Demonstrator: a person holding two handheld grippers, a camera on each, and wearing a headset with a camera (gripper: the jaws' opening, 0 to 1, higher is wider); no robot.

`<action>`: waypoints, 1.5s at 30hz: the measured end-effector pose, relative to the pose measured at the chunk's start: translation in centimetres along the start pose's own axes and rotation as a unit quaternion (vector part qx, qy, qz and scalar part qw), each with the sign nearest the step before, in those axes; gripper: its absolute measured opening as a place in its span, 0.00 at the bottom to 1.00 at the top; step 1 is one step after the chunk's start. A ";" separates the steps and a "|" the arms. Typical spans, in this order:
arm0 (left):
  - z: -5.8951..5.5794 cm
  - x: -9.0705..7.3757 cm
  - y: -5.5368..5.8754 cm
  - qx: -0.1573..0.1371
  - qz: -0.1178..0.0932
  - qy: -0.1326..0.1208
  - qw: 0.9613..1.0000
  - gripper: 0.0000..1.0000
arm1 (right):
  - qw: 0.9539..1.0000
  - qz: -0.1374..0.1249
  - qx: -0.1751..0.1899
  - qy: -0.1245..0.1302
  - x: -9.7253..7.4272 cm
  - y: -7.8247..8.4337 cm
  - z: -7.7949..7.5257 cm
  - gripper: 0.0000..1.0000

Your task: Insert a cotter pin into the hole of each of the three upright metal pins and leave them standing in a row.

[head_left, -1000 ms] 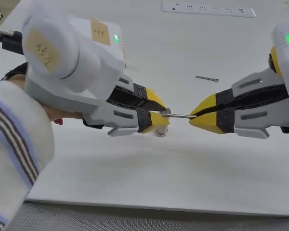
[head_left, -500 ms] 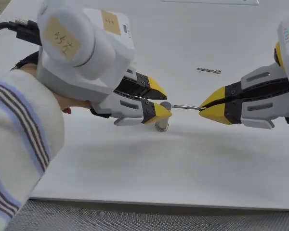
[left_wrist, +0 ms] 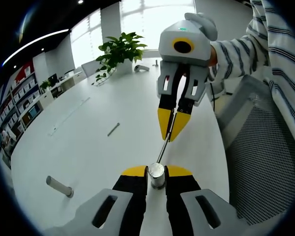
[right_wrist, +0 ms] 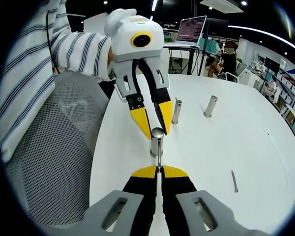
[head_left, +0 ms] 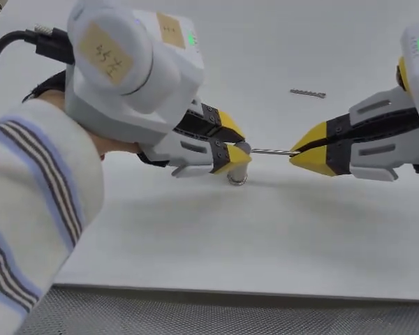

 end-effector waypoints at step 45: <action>0.1 0.5 0.0 -0.033 -0.020 -0.002 0.999 0.09 | 0.998 -0.018 -0.026 -0.048 3.3 -2.1 0.0 0.00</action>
Point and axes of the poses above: the centre of the closed fingertips' face, and the gripper's own axes: x roughly forward along the fingers, z roughly to its left, y roughly out of its underside, the point moved 6 cm from there along -x, roughly backward along the fingers, and after that the axes turned 8 degrees about y, right-handed, at the moved point
